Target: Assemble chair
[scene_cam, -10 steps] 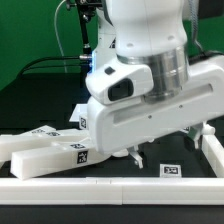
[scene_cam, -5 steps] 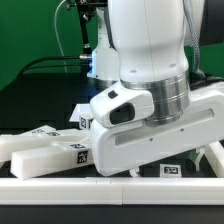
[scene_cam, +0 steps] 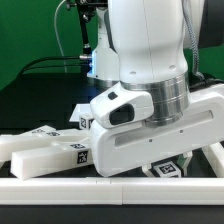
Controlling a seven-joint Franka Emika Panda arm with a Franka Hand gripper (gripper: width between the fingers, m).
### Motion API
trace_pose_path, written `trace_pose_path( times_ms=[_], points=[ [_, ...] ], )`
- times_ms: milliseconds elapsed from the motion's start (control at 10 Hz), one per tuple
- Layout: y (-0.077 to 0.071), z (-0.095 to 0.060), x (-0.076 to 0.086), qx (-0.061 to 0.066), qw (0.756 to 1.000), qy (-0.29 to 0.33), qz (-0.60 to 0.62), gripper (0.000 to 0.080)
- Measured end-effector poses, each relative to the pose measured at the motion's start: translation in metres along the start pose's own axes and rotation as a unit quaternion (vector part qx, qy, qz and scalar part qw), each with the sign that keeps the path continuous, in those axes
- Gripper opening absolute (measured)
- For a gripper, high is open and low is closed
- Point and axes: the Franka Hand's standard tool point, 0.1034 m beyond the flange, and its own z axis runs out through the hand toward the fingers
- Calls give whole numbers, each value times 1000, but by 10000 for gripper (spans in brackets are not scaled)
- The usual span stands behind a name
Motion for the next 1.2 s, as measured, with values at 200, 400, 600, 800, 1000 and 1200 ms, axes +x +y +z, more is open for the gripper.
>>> trace_pose_path(
  times_ms=[200, 400, 600, 800, 1000, 1200],
  points=[
    [-8, -25, -32, -2, 1000, -12, 4, 274],
    [-9, -67, -76, -10, 1000, -15, 6, 274],
    [1, -89, -105, -22, 1000, -3, 14, 274],
    [-1, -85, -102, -20, 1000, -5, 11, 274],
    [-1, -84, -102, -20, 1000, -5, 12, 274],
    [4, -90, -133, -25, 999, -13, 17, 274]
  ],
)
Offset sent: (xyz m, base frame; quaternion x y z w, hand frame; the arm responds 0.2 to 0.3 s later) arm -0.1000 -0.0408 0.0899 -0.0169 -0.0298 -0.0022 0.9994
